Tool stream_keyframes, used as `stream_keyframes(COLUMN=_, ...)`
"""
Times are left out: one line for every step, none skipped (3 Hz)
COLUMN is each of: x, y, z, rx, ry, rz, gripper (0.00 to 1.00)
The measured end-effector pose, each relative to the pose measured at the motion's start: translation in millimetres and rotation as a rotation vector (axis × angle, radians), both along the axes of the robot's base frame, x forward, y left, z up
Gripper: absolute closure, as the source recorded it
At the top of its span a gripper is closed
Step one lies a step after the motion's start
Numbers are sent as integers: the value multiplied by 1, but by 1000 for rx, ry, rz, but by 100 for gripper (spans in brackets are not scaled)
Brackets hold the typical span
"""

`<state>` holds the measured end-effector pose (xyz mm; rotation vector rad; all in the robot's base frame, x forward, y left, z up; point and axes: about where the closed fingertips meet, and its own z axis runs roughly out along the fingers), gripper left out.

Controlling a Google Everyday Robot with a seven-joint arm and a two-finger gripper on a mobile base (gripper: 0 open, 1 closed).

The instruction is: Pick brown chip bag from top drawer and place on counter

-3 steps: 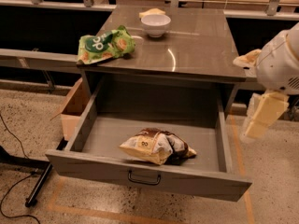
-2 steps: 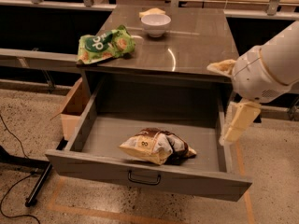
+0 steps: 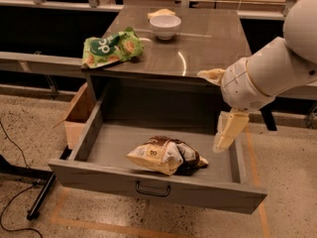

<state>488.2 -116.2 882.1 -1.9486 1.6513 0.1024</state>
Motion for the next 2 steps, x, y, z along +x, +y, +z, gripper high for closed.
stream_keyframes(x=18, y=-1, z=-18, rx=20, ry=23, rz=57, gripper=0)
stream_keyframes(x=39, y=-4, z=-49, rx=96, ry=102, rz=141, gripper=0)
